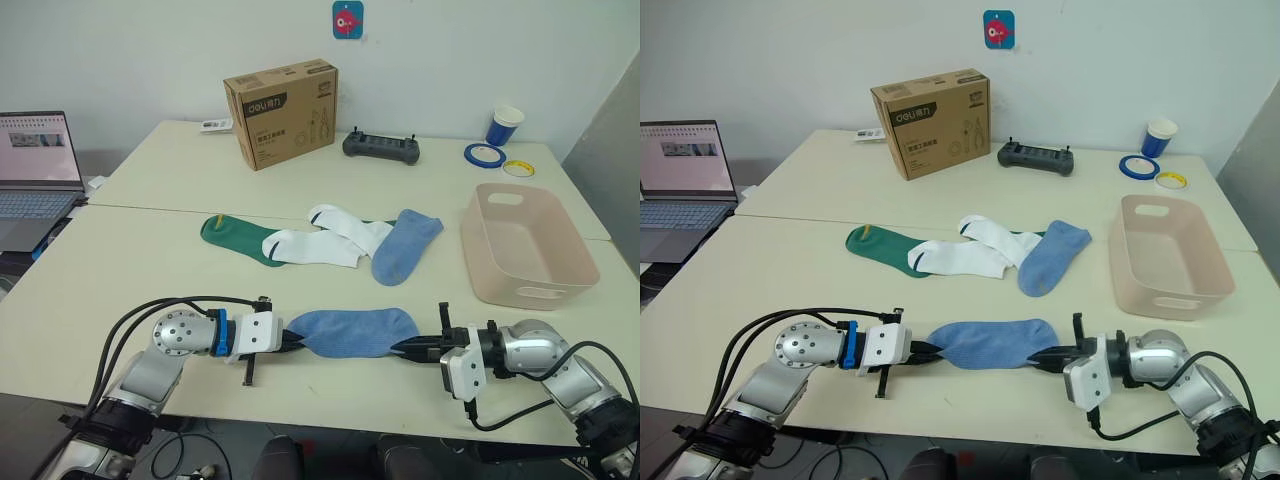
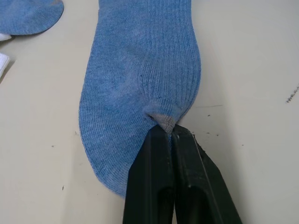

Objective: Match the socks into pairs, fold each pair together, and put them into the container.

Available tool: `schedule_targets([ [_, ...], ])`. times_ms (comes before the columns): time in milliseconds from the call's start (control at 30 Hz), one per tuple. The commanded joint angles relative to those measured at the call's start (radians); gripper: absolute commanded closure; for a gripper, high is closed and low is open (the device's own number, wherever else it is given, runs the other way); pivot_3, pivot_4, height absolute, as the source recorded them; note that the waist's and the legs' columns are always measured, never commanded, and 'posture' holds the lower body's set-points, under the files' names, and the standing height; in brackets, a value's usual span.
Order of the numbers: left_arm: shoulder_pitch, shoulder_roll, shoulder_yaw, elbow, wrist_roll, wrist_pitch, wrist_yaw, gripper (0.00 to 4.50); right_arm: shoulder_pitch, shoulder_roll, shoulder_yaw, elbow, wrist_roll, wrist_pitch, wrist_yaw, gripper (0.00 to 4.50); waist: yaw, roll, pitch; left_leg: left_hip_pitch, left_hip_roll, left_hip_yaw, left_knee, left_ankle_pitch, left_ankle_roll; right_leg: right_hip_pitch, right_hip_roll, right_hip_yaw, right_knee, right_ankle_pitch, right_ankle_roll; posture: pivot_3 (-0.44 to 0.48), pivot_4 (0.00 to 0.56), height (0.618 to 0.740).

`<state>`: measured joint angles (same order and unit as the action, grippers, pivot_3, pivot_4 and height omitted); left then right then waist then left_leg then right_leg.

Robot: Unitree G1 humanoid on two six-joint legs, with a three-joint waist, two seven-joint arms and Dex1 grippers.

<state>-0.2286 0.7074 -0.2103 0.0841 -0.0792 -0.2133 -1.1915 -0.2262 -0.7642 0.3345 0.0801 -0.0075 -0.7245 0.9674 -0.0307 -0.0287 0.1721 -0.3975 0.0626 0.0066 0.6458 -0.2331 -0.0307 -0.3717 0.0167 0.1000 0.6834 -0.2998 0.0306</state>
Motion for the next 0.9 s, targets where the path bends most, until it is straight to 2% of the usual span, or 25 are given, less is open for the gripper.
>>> schedule_targets([
  [33, -0.003, 0.015, 0.028, -0.025, -0.049, 0.033, -0.016, 4.50, 0.012, -0.009, -0.031, -0.077, 0.110, 0.088, 0.023, 4.44, 0.000, 0.000, 0.000, 0.000, 0.000, 0.000, 0.000, 0.000, 0.000, 0.000, 0.000, 0.000, 0.000, 0.000, 0.000, 0.000, 0.150, 0.740],
  [200, 0.048, 0.065, 0.068, -0.151, -0.184, 0.158, -0.082, 4.50, 0.069, -0.061, -0.061, -0.270, 0.304, 0.383, 0.071, 4.44, 0.000, 0.000, 0.000, -0.001, 0.001, -0.002, -0.001, 0.000, 0.000, -0.001, 0.001, -0.002, 0.000, 0.000, 0.000, 0.000, 0.150, 0.740],
  [367, 0.184, 0.248, 0.128, -0.437, -0.438, 0.512, -0.171, 4.50, 0.186, -0.190, -0.121, -0.539, 0.595, 0.743, 0.117, 4.44, -0.001, 0.001, 0.001, -0.001, 0.002, -0.004, -0.003, 0.000, 0.000, -0.001, -0.001, -0.003, 0.000, -0.003, 0.001, 0.000, 0.150, 0.740],
  [433, 0.187, 0.322, 0.146, -0.495, -0.548, 0.689, -0.182, 4.50, 0.228, -0.254, -0.154, -0.616, 0.746, 0.914, 0.121, 4.44, 0.000, 0.002, 0.003, -0.002, 0.002, -0.005, -0.003, 0.000, 0.000, -0.001, -0.001, -0.004, 0.001, -0.006, 0.005, 0.000, 0.150, 0.740],
  [500, 0.150, 0.371, 0.138, -0.503, -0.660, 0.902, -0.168, 4.50, 0.210, -0.289, -0.182, -0.635, 0.929, 1.117, 0.076, 4.44, 0.001, 0.002, 0.004, -0.001, 0.002, -0.006, -0.002, 0.000, 0.000, -0.001, -0.001, -0.004, 0.001, -0.007, 0.005, 0.000, 0.150, 0.740],
  [533, 0.134, 0.379, 0.126, -0.494, -0.681, 0.954, -0.173, 4.50, 0.190, -0.291, -0.187, -0.626, 0.991, 1.195, 0.056, 4.44, 0.000, 0.001, 0.004, -0.001, 0.002, -0.006, -0.002, 0.000, 0.000, 0.000, -0.001, -0.004, 0.002, -0.008, 0.001, 0.000, 0.150, 0.740],
  [667, 0.066, 0.341, 0.088, -0.438, -0.704, 1.079, -0.144, 4.50, 0.116, -0.230, -0.193, -0.564, 1.056, 1.358, -0.010, 4.44, -0.002, 0.000, 0.006, 0.001, 0.000, -0.004, 0.000, 0.000, 0.000, -0.003, -0.001, -0.002, 0.002, -0.008, 0.002, 0.000, 0.150, 0.740],
  [767, -0.053, 0.256, 0.044, -0.298, -0.658, 1.141, -0.100, 4.50, 0.009, -0.113, -0.142, -0.408, 0.934, 1.386, -0.049, 4.44, -0.002, -0.002, 0.006, 0.001, -0.001, -0.004, 0.001, 0.000, 0.000, -0.004, -0.001, -0.002, -0.001, -0.006, 0.005, 0.000, 0.150, 0.740],
  [900, -0.166, 0.169, -0.004, -0.189, -0.613, 1.205, -0.051, 4.50, -0.085, -0.048, -0.094, -0.293, 0.785, 1.366, 0.005, 4.44, -0.001, -0.002, 0.006, -0.004, -0.002, -0.003, 0.000, 0.000, 0.000, -0.008, 0.000, -0.002, -0.002, -0.003, 0.010, 0.000, 0.150, 0.740],
])
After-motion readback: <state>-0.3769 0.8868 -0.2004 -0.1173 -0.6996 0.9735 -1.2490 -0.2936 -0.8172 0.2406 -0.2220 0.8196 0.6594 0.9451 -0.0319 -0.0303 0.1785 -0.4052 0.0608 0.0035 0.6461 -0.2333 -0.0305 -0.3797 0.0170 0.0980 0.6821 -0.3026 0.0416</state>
